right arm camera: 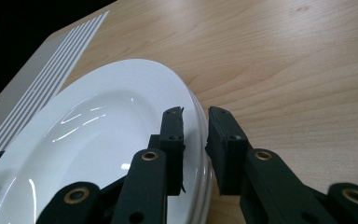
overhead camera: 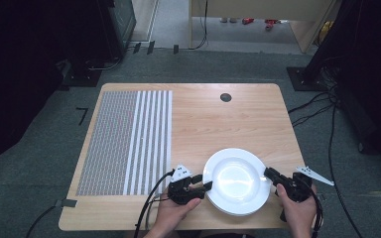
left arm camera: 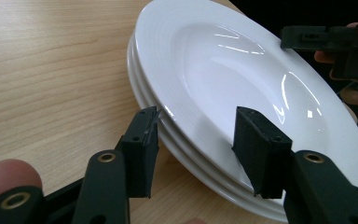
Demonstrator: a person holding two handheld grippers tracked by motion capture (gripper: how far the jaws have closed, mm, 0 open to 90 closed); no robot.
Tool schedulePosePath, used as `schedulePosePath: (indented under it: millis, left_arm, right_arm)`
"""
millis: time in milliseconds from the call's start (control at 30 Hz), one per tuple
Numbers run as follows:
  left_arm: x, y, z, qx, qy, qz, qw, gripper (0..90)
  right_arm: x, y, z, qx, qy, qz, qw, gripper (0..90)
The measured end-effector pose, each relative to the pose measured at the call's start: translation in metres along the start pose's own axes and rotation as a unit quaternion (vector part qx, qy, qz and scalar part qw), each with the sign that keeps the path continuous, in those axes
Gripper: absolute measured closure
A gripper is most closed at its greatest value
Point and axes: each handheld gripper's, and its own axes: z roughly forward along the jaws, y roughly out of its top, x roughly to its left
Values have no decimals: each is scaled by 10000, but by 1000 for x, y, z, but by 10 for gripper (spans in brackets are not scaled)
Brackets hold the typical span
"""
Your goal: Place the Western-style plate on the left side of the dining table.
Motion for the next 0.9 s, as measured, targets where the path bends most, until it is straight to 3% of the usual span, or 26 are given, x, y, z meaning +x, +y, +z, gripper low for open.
schedulePosePath:
  millis: [33,67,233,467,667,833,900]
  left_arm:
    - [0,0,0,0,0,0,10000,516]
    - [1,0,0,-20,-9,-31,10000,526]
    - [2,0,-1,-44,-38,-88,9999,558]
    - [3,-1,-1,-26,-66,-140,9999,534]
    - [3,0,-1,-20,-89,-205,9997,530]
    - [3,0,0,-4,-78,-220,9997,514]
    - [2,0,0,-4,-61,-209,9998,513]
  right_arm:
    - [-1,0,-1,-24,43,31,10000,806]
    - [-2,1,-2,35,127,239,9996,808]
    - [-5,1,-3,68,221,326,9992,818]
    - [-8,2,-5,12,379,507,9980,826]
    - [-10,1,-6,-42,765,931,9927,816]
    - [-9,0,-4,-102,811,996,9917,819]
    - [-8,0,-4,-206,1028,1040,9890,820]
